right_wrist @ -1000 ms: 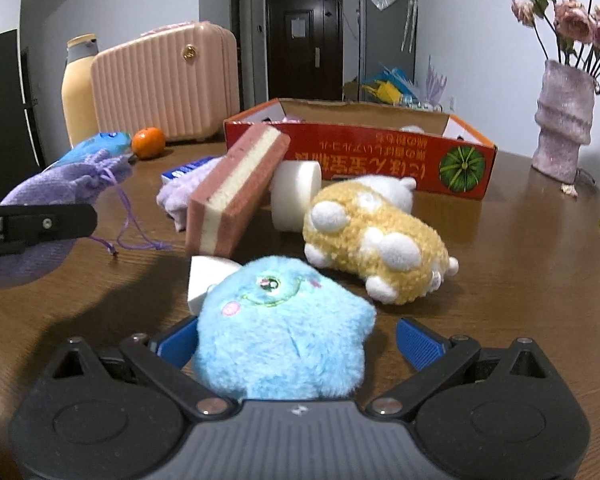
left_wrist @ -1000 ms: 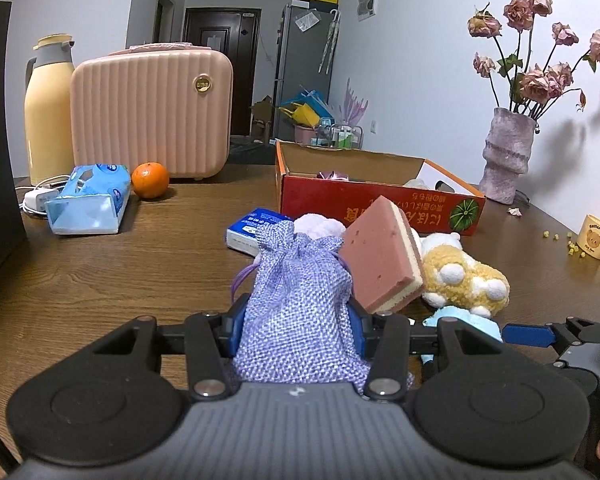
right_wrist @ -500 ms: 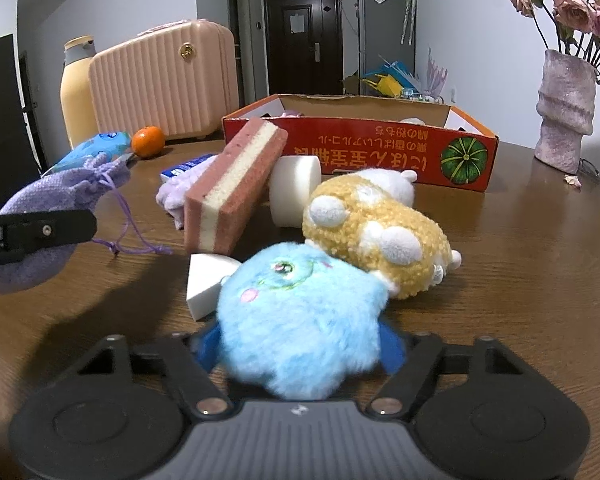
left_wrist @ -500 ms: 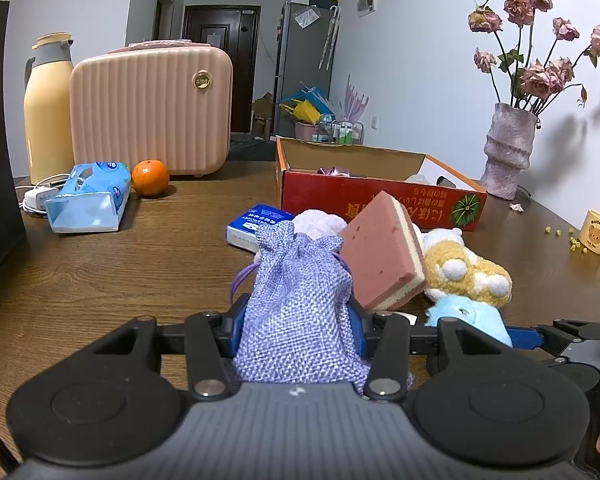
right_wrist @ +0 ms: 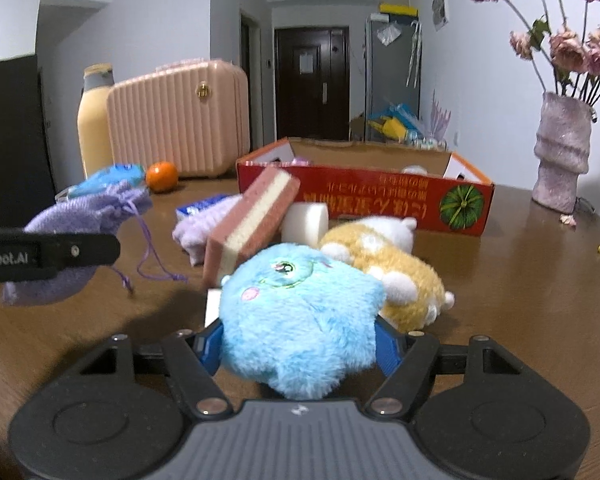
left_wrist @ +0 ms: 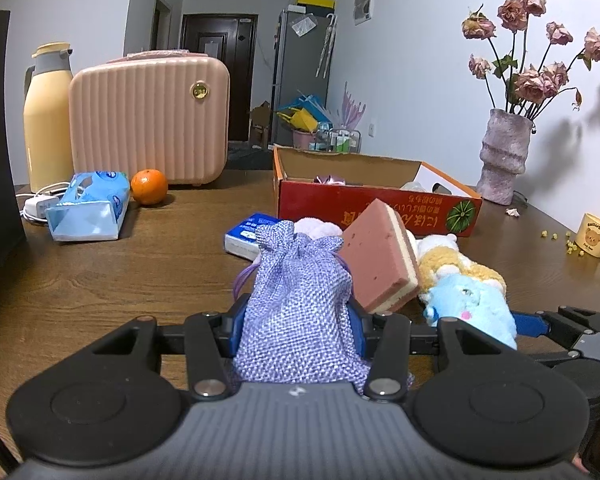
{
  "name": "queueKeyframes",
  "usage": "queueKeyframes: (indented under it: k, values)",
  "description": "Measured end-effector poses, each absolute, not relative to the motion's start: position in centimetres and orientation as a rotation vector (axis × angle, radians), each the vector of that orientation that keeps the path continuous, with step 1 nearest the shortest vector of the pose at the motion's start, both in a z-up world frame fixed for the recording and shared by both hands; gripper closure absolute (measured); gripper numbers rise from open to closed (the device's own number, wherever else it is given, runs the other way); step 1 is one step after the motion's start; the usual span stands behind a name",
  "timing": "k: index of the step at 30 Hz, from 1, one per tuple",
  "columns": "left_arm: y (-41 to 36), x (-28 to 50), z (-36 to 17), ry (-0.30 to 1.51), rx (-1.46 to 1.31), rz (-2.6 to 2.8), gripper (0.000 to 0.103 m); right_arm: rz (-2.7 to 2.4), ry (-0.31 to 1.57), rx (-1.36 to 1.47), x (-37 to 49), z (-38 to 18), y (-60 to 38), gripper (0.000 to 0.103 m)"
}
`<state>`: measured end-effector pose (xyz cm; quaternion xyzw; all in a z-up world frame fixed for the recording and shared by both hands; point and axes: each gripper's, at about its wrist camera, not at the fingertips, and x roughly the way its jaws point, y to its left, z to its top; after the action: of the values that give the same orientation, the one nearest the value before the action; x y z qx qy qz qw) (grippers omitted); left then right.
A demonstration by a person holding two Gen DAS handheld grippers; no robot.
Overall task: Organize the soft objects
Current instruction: 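Grasp the light-blue plush toy with the right gripper while the left gripper holds the pouch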
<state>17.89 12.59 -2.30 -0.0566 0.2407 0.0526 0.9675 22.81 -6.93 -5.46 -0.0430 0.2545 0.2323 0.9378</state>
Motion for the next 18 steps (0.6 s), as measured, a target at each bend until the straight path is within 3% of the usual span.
queueKeyframes:
  k: [18]
  values:
    - [11.7,17.4,-0.2,0.388,-0.087,0.153,0.055,0.48,0.353,-0.045,22.1,-2.6,-8.5,0.032]
